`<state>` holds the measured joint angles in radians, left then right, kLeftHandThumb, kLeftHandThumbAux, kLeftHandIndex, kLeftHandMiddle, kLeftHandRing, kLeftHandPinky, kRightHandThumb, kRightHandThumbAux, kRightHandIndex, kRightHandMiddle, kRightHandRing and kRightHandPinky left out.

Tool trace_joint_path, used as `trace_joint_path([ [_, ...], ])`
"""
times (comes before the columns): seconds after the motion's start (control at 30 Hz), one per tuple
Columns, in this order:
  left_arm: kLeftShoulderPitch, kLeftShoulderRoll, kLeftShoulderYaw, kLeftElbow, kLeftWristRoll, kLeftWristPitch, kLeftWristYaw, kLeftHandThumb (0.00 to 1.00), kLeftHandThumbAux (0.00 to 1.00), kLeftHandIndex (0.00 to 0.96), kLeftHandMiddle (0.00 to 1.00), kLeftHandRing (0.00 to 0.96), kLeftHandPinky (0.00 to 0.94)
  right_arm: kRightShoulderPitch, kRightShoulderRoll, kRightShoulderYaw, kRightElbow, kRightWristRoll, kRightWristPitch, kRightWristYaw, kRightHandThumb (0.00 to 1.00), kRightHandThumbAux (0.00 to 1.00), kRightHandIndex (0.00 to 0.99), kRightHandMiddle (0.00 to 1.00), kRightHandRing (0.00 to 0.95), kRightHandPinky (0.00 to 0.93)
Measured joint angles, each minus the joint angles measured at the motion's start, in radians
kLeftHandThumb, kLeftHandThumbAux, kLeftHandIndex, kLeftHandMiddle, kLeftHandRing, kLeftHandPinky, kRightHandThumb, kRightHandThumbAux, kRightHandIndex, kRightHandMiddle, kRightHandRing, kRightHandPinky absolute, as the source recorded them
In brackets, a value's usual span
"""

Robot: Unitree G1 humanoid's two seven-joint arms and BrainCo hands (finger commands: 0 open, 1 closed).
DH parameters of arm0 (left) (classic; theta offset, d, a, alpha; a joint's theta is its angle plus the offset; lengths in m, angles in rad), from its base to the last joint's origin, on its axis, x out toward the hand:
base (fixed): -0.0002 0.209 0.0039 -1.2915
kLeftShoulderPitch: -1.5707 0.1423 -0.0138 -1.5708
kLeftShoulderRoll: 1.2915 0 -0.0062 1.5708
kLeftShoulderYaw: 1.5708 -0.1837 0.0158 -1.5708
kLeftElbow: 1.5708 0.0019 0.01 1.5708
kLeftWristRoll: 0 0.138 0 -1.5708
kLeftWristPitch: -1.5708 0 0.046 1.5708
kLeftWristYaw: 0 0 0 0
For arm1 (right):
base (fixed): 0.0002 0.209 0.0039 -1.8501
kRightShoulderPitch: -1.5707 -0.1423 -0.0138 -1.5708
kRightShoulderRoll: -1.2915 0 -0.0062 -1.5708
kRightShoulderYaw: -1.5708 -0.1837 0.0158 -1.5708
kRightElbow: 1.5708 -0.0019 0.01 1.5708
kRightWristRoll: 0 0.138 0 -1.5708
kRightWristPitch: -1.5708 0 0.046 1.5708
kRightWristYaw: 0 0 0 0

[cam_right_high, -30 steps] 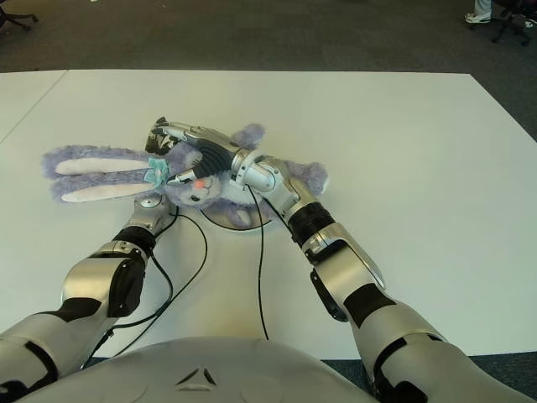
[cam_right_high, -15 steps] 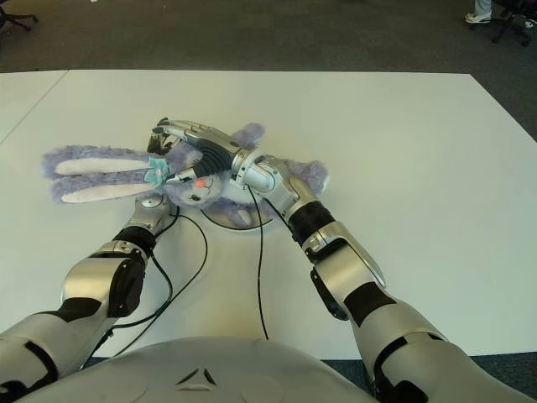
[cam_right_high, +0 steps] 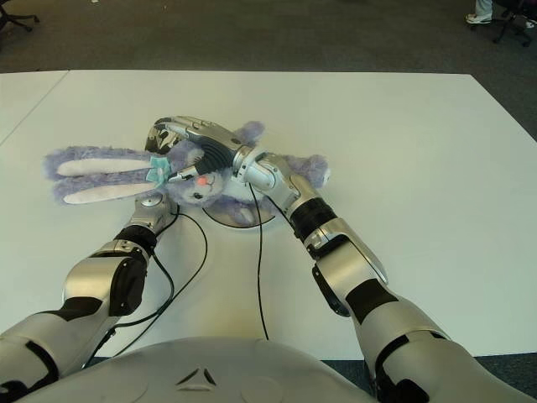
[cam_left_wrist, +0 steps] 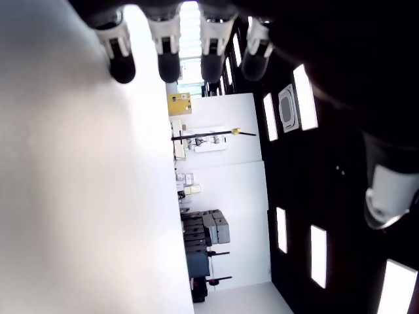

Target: Put the doll into the plate.

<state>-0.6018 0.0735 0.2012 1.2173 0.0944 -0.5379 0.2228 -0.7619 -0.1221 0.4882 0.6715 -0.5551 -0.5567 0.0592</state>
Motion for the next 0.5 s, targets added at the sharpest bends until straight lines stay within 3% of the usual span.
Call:
trace_joint_path([
  [0.5, 0.001, -0.001, 0.018, 0.0, -0.014, -0.008, -0.047, 0.0, 0.48, 0.069, 0.131, 0.121, 0.1, -0.12, -0.037, -0.068, 0.0, 0.033, 0.0, 0.005, 0.097, 0.413, 0.0, 0.0, 0.0, 0.0],
])
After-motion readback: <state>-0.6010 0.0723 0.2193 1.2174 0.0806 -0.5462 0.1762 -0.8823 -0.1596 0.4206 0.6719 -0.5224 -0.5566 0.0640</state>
